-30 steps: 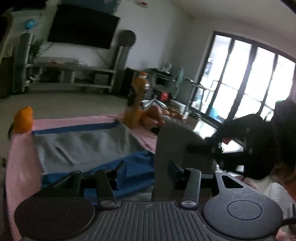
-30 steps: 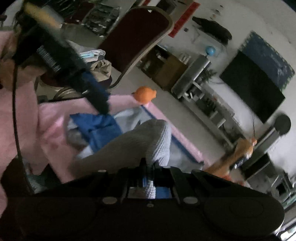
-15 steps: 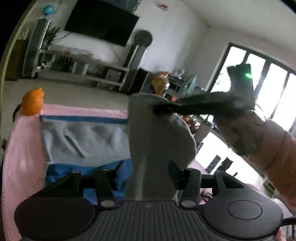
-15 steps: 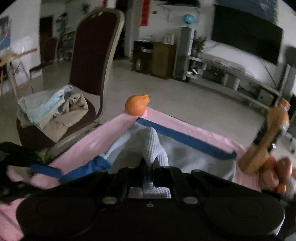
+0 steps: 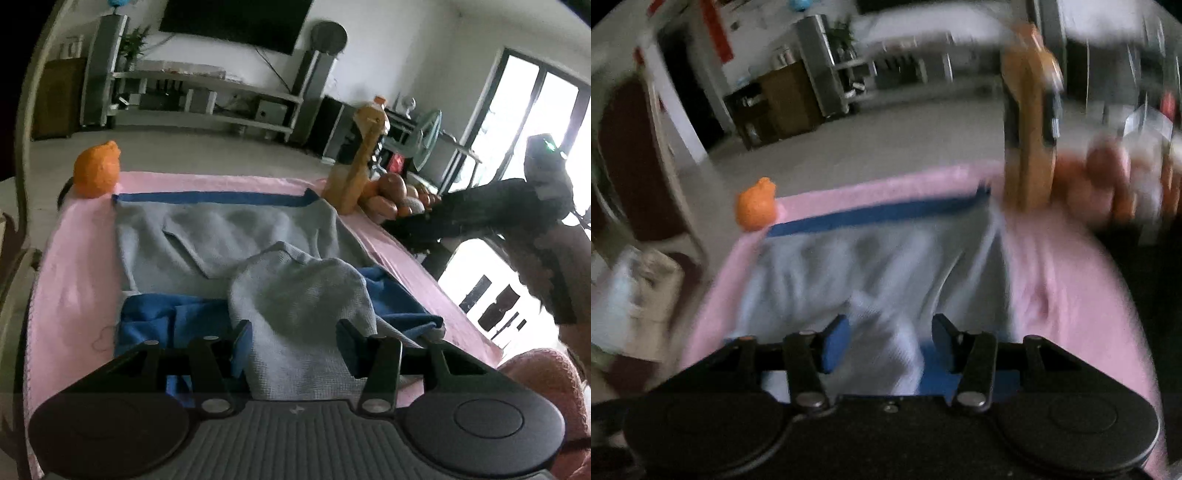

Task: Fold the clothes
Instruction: 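Fold the hem up over the sleeves toward the collar with the right gripper, then lay the hem on the sweatshirt body and open the right gripper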

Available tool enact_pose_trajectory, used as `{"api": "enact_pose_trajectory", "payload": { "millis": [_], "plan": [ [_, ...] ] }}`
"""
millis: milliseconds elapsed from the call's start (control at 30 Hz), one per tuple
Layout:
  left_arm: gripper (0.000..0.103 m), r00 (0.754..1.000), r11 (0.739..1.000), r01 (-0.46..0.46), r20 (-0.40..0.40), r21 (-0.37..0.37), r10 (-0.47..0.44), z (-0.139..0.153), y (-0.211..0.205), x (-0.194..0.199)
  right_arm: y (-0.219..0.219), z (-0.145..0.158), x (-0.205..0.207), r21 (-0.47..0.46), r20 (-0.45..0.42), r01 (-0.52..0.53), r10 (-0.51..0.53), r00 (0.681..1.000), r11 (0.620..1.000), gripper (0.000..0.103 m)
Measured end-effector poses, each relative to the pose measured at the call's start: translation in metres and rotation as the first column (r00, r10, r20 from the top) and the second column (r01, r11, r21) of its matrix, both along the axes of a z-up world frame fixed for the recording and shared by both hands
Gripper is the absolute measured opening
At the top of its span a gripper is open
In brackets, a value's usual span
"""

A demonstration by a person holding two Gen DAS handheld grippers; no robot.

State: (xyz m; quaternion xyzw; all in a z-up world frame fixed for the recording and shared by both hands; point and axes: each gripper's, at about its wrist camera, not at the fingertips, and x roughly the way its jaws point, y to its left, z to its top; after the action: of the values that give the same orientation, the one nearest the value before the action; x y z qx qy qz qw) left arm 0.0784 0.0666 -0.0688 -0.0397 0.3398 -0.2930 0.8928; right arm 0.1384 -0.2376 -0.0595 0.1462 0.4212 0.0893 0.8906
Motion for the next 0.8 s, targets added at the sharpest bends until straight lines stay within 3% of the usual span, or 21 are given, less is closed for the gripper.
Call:
{"api": "enact_pose_trajectory", "payload": {
  "millis": [33, 67, 233, 300, 367, 400, 433, 533, 667, 733, 800],
  "plan": [
    [0.047, 1.0, 1.0, 0.005, 0.005, 0.026, -0.005, 0.0, -0.008, 0.004, -0.001, -0.007, -0.003, 0.041, -0.015, -0.009, 0.01, 1.0, 0.999, 0.015],
    [0.047, 1.0, 0.999, 0.009, 0.011, 0.054, -0.01, -0.001, -0.016, 0.009, -0.002, -0.014, -0.006, 0.082, -0.029, -0.018, 0.02, 0.999, 0.996, 0.011],
    [0.035, 1.0, 0.979, 0.031, -0.003, 0.201, -0.031, -0.03, -0.06, 0.053, 0.017, -0.065, 0.024, 0.196, -0.052, -0.098, 0.111, 0.992, 0.976, 0.01],
    [0.029, 1.0, 0.971, -0.009, -0.023, 0.237, 0.014, -0.049, -0.067, 0.073, 0.016, -0.083, 0.036, 0.167, -0.056, -0.077, 0.088, 0.995, 0.983, 0.011],
    [0.028, 0.994, 0.96, -0.065, -0.072, 0.274, 0.088, -0.068, -0.062, 0.088, 0.013, -0.102, 0.052, 0.034, -0.107, 0.008, -0.004, 0.994, 0.999, 0.01],
    [0.029, 0.987, 0.951, -0.093, -0.096, 0.294, 0.126, -0.078, -0.06, 0.096, 0.007, -0.11, 0.058, -0.019, -0.118, 0.052, -0.054, 0.992, 0.998, 0.003],
    [0.035, 0.979, 0.942, -0.12, -0.12, 0.314, 0.165, -0.088, -0.057, 0.103, 0.001, -0.116, 0.062, -0.066, -0.122, 0.096, -0.103, 0.987, 0.993, 0.003],
    [0.031, 0.97, 0.948, -0.164, -0.129, 0.274, 0.205, -0.08, -0.046, 0.103, -0.008, -0.115, 0.062, -0.016, -0.137, 0.138, -0.139, 0.981, 0.99, 0.009],
    [0.027, 0.968, 0.961, -0.216, -0.091, 0.172, 0.233, -0.053, -0.029, 0.081, -0.005, -0.092, 0.042, -0.001, -0.078, 0.159, -0.158, 0.984, 0.987, 0.018],
    [0.025, 0.978, 0.977, -0.176, -0.094, 0.117, 0.188, -0.041, -0.028, 0.067, -0.009, -0.08, 0.029, 0.045, -0.065, 0.168, -0.165, 0.984, 0.985, 0.02],
    [0.025, 0.994, 0.994, -0.073, -0.078, 0.081, 0.079, -0.033, -0.035, 0.049, -0.013, -0.076, 0.02, 0.067, -0.091, 0.171, -0.164, 0.982, 0.983, 0.02]
  ]
}}
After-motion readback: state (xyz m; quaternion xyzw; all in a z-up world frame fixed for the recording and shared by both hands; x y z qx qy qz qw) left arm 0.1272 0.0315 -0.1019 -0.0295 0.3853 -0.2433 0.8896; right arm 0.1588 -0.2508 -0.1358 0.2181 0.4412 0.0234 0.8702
